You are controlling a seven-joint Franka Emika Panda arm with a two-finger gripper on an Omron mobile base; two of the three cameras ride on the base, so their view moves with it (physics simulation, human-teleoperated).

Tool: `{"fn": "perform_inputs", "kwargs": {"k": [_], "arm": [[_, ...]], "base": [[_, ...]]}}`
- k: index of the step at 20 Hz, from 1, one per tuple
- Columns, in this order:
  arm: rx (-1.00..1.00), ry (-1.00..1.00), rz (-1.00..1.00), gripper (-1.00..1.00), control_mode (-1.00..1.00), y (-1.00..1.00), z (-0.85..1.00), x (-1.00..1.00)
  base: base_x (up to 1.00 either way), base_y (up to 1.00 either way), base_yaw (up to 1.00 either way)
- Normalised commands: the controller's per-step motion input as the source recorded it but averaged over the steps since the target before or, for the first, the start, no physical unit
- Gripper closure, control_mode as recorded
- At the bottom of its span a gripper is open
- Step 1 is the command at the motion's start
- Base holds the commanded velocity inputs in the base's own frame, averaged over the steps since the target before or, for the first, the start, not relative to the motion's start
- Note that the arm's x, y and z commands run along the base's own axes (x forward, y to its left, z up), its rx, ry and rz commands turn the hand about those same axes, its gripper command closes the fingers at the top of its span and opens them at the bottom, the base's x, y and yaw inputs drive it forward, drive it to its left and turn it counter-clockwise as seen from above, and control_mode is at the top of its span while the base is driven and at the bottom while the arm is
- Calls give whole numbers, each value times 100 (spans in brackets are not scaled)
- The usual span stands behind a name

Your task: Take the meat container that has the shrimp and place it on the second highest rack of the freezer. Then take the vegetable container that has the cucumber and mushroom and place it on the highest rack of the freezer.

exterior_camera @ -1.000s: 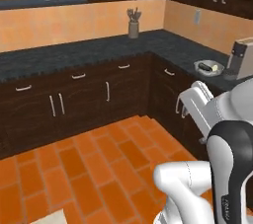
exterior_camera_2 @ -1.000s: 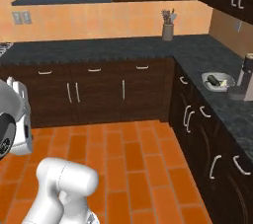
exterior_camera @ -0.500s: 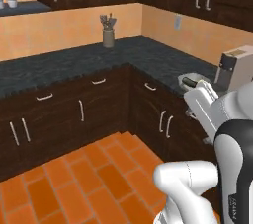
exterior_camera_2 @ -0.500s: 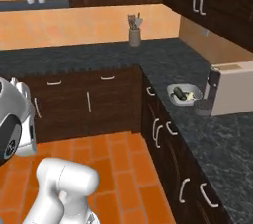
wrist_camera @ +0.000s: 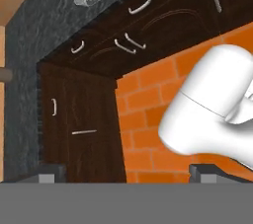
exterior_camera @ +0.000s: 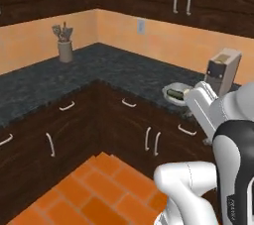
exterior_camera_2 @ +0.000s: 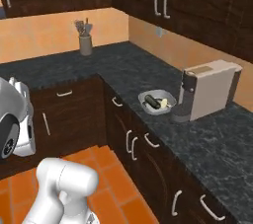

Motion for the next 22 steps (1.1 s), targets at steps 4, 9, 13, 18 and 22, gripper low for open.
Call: {"fn": "perform_inputs", "kwargs": {"k": [4,9,13,18,22], "arm": [[0,0,0,-100,100,0,0,0],[0,0,0,-100,100,0,0,0],[0,0,0,-100,100,0,0,0],[0,0,0,-100,100,0,0,0],[0,0,0,-100,100,0,0,0]], "base": [[46,1,-69],[40,24,-87],[54,51,-77],[37,98,-22],[25,46,-9]]}}
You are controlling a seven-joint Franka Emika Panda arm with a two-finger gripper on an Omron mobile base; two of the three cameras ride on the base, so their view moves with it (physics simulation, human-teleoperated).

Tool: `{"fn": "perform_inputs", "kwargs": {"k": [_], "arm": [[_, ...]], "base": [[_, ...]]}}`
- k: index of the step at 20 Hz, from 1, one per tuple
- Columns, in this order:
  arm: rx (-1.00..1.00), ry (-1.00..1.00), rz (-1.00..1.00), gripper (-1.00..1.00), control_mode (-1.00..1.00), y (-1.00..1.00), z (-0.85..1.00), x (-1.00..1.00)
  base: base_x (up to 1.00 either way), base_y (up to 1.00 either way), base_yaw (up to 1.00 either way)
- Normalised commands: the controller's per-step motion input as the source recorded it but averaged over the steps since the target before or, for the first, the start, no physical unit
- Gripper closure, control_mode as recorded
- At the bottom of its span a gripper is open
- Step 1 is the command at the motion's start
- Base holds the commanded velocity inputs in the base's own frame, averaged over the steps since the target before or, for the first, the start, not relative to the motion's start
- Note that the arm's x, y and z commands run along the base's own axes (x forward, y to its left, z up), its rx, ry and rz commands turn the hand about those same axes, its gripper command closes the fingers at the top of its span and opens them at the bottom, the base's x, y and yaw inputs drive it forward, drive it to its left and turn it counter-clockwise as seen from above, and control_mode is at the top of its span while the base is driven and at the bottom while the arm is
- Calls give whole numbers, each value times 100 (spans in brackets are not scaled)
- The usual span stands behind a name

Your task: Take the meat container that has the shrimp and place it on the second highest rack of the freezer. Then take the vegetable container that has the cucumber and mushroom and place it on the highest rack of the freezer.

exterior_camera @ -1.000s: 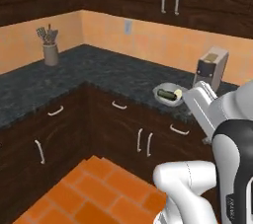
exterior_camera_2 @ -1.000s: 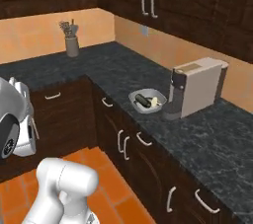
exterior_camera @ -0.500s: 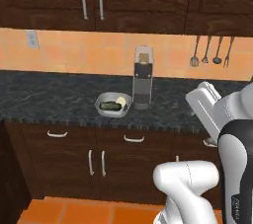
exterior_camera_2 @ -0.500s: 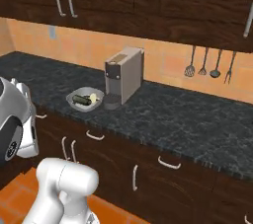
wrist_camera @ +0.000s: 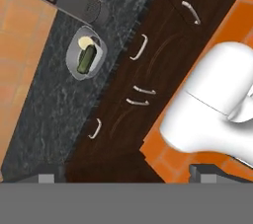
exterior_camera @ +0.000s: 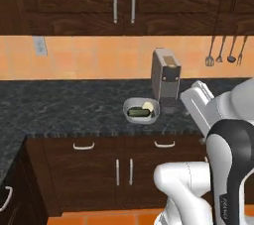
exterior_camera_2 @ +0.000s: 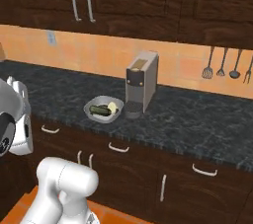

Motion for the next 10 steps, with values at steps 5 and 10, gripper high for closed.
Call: {"fn": "perform_inputs", "kwargs": {"k": [5,10], "arm": [[0,0,0,-100,100,0,0,0],[0,0,0,-100,100,0,0,0]], "base": [[31,45,-54],[62,41,-33]]}}
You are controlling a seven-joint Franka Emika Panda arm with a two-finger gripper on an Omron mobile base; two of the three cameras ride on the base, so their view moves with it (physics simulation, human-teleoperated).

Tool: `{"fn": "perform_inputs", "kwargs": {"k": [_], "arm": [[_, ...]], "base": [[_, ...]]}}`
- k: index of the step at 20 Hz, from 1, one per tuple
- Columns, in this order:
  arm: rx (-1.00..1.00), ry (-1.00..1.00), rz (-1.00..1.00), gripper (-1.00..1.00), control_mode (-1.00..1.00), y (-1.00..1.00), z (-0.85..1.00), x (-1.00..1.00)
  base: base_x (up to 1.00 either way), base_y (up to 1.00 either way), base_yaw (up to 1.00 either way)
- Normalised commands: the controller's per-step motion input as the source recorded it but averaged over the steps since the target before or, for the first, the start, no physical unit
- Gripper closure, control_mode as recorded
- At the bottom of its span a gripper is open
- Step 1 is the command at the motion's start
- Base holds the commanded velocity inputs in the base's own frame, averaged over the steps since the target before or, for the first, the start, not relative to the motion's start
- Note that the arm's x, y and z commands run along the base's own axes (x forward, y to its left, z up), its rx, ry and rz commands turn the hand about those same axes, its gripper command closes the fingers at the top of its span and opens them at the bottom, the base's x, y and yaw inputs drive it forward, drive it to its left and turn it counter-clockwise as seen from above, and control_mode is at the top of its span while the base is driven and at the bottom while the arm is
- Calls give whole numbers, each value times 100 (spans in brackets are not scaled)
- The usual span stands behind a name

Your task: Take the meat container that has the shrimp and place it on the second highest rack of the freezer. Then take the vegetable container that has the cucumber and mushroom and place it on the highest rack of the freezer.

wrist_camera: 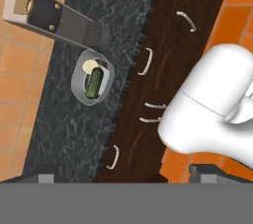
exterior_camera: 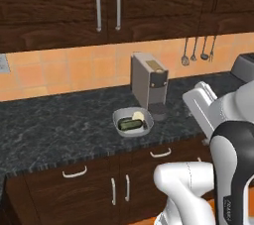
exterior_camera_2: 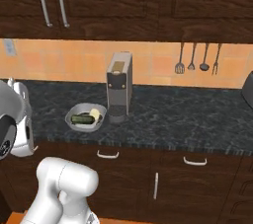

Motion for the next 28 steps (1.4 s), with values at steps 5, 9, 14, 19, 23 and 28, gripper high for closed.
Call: {"fn": "perform_inputs", "kwargs": {"k": [5,9,14,19,23,28], "arm": [[0,0,0,-100,100,0,0,0],[0,11,-3,-100,-100,6,-29,43],[8,36,-4,-100,-100,6,-89,81],[2,16,-7,-100,-100,13,-85,72],[0,25,0,-100,-100,0,-88,69],[0,4,0,-100,-100,0,-50,75]], "base": [[25,23,-13],[7,8,-6],[0,0,0],[0,0,0],[0,0,0],[0,0,0]]}}
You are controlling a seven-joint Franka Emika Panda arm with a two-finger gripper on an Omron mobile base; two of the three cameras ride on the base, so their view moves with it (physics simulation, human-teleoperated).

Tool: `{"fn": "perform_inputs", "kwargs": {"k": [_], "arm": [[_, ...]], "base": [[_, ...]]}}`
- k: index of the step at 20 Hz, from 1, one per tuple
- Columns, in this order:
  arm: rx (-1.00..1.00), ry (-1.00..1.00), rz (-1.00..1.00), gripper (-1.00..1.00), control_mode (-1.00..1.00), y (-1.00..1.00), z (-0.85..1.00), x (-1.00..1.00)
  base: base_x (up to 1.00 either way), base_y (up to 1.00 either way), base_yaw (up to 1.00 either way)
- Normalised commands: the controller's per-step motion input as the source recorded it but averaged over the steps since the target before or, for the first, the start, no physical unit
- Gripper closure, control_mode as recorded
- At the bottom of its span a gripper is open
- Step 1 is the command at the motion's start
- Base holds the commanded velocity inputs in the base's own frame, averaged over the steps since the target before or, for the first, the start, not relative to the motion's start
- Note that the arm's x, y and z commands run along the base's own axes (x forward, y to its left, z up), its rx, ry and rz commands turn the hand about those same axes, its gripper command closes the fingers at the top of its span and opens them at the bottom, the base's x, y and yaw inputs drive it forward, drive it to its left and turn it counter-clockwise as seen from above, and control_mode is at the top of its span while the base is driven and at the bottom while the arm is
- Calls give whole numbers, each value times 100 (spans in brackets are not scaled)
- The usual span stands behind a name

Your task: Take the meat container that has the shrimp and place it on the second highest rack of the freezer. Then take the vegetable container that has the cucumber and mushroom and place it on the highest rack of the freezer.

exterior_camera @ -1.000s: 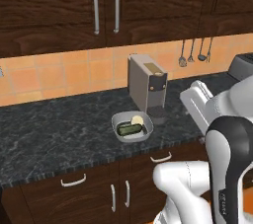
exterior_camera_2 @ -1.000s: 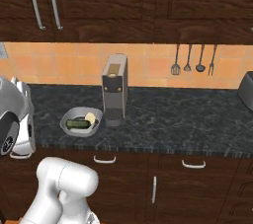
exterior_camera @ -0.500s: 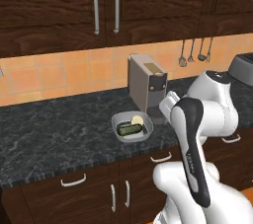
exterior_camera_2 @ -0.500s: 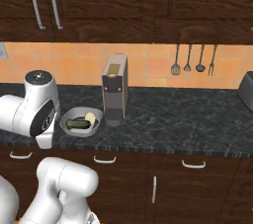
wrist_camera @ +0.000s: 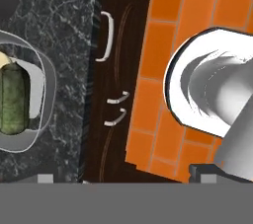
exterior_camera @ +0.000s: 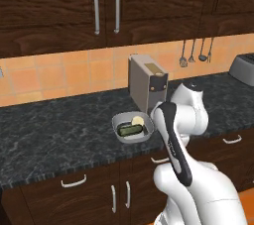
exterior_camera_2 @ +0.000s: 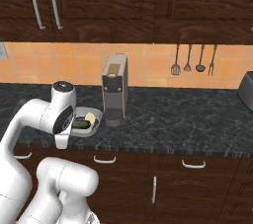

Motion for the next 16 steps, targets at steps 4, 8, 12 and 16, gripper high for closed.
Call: {"fn": "perform_inputs", "kwargs": {"k": [4,8,12,16], "arm": [[0,2,0,-100,-100,13,-21,70],[0,3,0,-100,-100,19,-41,49],[0,0,0,-100,-100,0,-40,23],[-2,3,-2,-100,-100,0,-34,42]], "base": [[0,0,0],[0,0,0],[0,0,0],[0,0,0]]}}
